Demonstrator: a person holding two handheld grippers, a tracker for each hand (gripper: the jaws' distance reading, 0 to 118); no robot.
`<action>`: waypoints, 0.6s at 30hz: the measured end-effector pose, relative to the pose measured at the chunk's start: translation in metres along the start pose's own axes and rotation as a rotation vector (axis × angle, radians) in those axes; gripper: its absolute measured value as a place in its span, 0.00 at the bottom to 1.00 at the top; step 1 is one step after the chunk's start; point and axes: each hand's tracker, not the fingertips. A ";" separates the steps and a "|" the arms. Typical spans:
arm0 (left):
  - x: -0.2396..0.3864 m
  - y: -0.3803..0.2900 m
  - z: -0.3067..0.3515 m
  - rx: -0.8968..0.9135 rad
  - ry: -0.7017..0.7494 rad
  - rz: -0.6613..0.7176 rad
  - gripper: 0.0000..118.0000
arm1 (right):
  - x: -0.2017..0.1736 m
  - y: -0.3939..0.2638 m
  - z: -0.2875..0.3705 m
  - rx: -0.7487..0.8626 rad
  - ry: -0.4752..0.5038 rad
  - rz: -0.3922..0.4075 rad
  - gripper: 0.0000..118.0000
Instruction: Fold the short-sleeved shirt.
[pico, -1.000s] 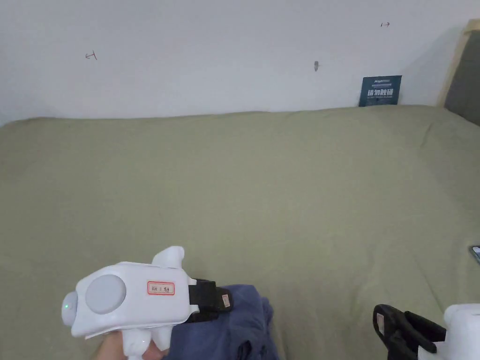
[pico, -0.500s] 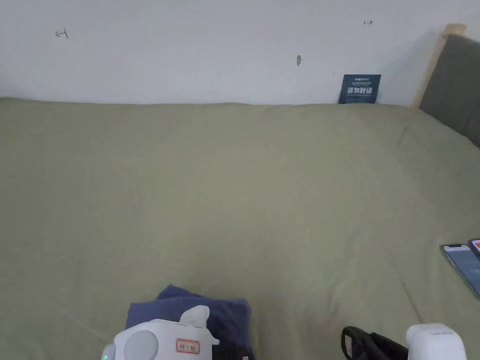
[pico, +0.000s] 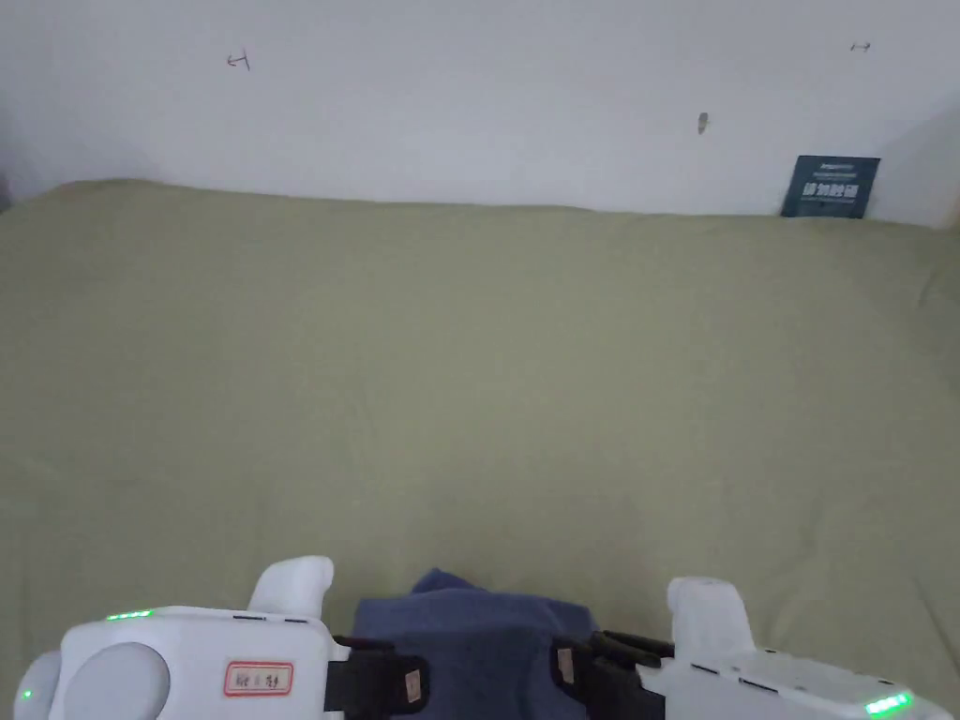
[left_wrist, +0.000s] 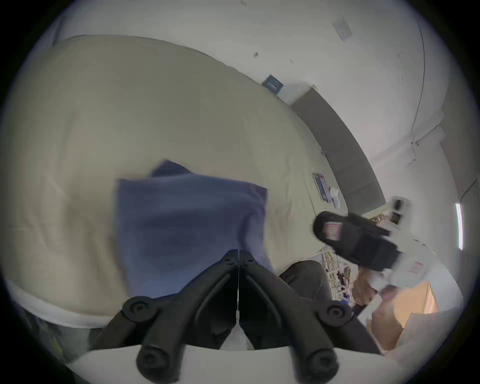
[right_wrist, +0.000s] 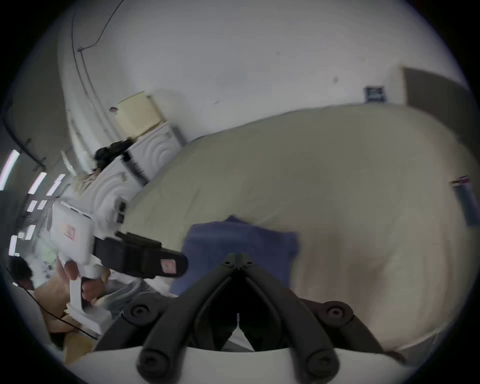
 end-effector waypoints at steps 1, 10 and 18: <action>-0.012 0.003 0.005 0.004 0.020 0.008 0.01 | 0.011 0.001 -0.016 -0.034 0.105 -0.063 0.00; -0.082 0.012 -0.011 -0.044 0.001 0.123 0.01 | 0.126 -0.020 -0.093 -0.217 0.383 -0.444 0.00; -0.104 0.021 -0.060 -0.086 -0.289 0.196 0.90 | 0.148 -0.025 -0.098 -0.246 0.520 -0.539 0.00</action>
